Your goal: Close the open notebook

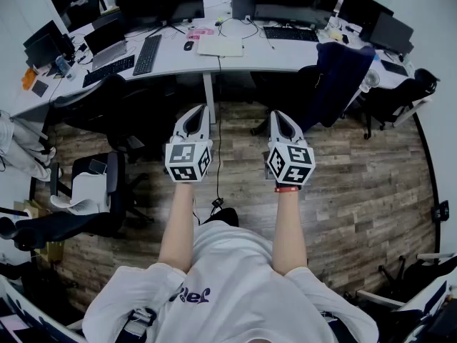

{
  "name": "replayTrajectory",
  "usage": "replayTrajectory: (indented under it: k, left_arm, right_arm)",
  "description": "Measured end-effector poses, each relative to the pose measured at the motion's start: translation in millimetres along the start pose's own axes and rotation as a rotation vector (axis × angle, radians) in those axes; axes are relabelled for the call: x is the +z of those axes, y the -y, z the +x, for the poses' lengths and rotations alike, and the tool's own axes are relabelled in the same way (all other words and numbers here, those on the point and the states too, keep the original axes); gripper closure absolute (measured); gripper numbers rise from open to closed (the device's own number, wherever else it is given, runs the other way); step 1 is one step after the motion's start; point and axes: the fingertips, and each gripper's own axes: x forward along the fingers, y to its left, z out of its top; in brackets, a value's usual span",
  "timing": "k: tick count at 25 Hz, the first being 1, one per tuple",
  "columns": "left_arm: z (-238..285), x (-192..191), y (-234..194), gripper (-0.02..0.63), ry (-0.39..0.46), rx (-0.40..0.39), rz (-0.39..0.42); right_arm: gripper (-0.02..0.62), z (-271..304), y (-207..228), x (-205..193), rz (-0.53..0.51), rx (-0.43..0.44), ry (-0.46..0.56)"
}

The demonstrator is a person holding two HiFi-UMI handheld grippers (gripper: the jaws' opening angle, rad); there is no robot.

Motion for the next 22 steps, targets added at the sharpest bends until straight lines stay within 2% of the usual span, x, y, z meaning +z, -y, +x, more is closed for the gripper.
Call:
replayTrajectory:
  k: [3,7,12,17,22]
  left_arm:
    - [2,0,4,0.591,0.000,0.006,0.003]
    - [12,-7,6,0.591,-0.038,0.023,0.048]
    - [27,-14,-9,0.591,-0.037,0.027,-0.005]
    - [62,-28,-42,0.591,-0.042,0.043,-0.022]
    - [143,-42,-83,0.591,-0.044,0.017,-0.002]
  right_arm:
    - [0.583,1,4,0,0.019,0.008,-0.005]
    - [0.583,7,8,-4,0.036,0.002,-0.009]
    - [0.583,32,8,-11,0.065,0.010,-0.021]
    - [0.581,82,12,-22,0.112,0.019,-0.034]
    - [0.581,175,25,-30,0.104,0.028,-0.051]
